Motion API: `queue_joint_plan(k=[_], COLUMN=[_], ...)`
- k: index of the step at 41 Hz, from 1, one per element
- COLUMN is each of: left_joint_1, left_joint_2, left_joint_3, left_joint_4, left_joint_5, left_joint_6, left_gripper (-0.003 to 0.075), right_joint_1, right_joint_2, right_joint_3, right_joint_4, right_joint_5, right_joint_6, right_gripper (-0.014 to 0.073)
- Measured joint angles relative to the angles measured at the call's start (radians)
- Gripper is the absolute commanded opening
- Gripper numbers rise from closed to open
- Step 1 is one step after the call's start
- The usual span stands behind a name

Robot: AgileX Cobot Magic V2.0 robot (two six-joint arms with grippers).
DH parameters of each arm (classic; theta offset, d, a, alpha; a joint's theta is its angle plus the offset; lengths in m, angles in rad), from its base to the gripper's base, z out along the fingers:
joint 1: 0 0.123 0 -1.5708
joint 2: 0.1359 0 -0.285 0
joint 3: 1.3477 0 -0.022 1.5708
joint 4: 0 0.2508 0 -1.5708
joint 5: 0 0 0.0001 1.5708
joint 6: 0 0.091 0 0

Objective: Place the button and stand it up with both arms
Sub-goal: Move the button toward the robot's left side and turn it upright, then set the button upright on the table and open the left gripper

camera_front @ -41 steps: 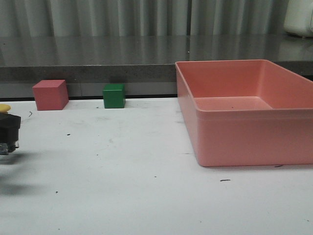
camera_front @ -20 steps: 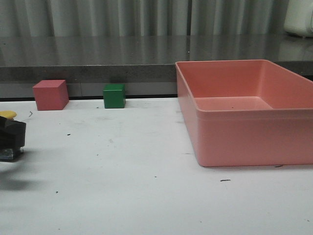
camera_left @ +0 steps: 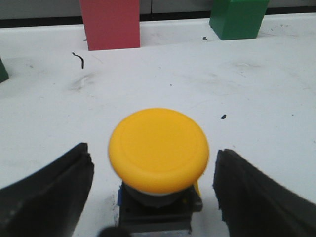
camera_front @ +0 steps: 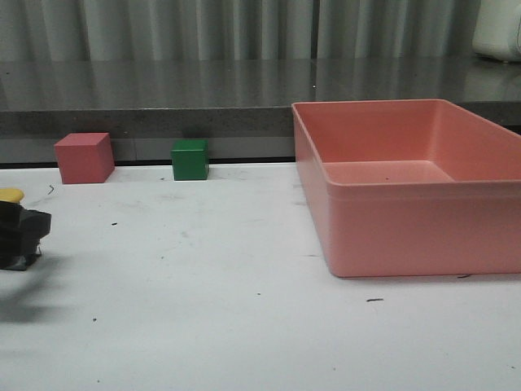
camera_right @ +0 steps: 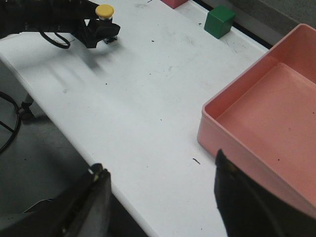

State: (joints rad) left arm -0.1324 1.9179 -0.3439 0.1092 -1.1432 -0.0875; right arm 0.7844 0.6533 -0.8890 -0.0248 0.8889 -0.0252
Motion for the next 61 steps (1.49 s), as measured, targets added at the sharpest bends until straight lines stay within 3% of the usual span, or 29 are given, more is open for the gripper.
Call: queue_joint_plan(k=[11,18,26,40,54,61], left_joint_1=[0.000,0.000,-0.031,-0.095,-0.135,-0.136], left_joint_2=[-0.098,-0.253,-0.519,-0.902,-1.086,-1.138], left_joint_3=[0.064,0.086,0.074,-0.169,-0.471,-0.545], left_joint_4=[0.000,0.000,0.000,-0.016,-0.093,-0.093], left_joint_5=[0.006,0.131,0.475,1.290,1.827,1.993], left_joint_6=[0.000,0.000,0.000,0.000,0.000,0.000], left_gripper=[0.0517,0.0517,0.0516,0.0515,0.0515,0.0515], right_joint_1=[0.000,0.000,0.000,0.000,0.000,0.000], right_joint_2=[0.000,0.000,0.000,0.000,0.000,0.000], right_joint_3=[0.000,0.000,0.000,0.000,0.000,0.000], right_joint_4=[0.000,0.000,0.000,0.000,0.000,0.000], right_joint_5=[0.000,0.000,0.000,0.000,0.000,0.000], right_joint_6=[0.000,0.000,0.000,0.000,0.000,0.000], right_gripper=[0.0476,0.0476,0.0476,0.0476,0.0476,0.0476])
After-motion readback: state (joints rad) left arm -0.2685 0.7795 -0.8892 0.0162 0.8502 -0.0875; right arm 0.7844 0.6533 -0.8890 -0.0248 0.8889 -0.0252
